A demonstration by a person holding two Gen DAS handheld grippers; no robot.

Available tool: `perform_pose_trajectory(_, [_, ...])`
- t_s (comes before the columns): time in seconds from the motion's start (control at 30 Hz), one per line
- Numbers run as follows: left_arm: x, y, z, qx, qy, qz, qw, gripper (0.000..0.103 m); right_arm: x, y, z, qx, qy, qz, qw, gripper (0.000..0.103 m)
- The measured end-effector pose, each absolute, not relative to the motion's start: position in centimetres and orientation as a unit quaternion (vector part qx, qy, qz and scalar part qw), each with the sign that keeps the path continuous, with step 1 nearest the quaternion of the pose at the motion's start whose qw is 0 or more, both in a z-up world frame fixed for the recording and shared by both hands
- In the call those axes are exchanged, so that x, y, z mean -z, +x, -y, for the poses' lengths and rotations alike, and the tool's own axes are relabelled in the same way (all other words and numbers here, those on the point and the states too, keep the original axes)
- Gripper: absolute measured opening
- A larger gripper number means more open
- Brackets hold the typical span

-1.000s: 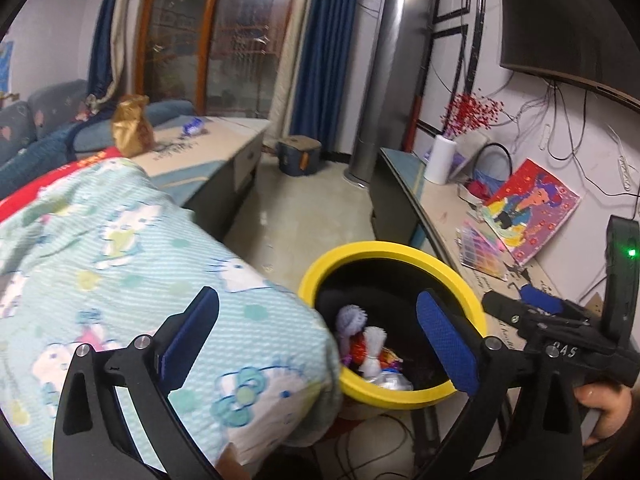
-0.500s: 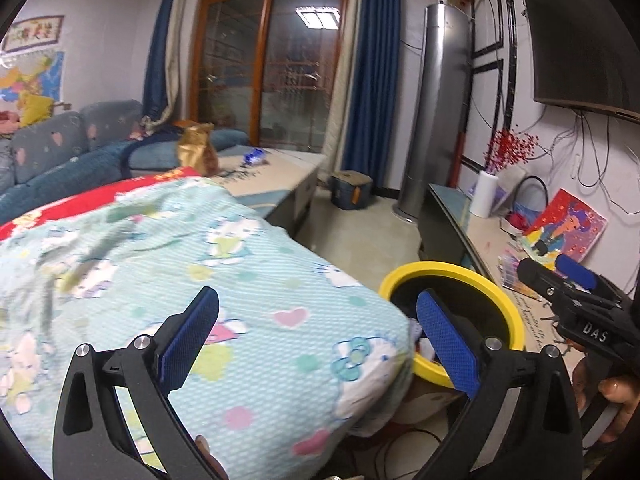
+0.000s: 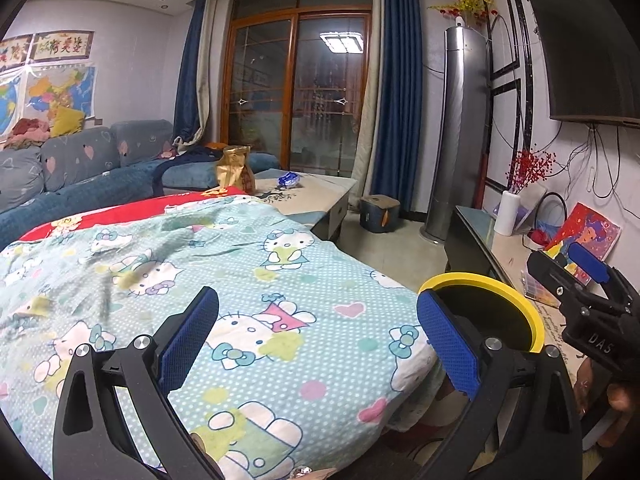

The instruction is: Collect trash

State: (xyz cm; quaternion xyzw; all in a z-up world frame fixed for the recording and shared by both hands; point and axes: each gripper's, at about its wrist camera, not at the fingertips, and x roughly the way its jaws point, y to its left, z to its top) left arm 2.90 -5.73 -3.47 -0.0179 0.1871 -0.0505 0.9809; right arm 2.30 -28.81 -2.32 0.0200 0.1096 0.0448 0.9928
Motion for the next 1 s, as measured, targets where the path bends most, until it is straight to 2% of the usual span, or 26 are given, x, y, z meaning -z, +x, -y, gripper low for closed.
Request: perform_pose_trajectory(1.0, [2.97, 2.92, 5.44, 0.049, -0.031, -0.186, 0.981, 0.096, 2.39, 2.24, 28.81, -0.033, 0.016, -0.108, 0.993, 0.092])
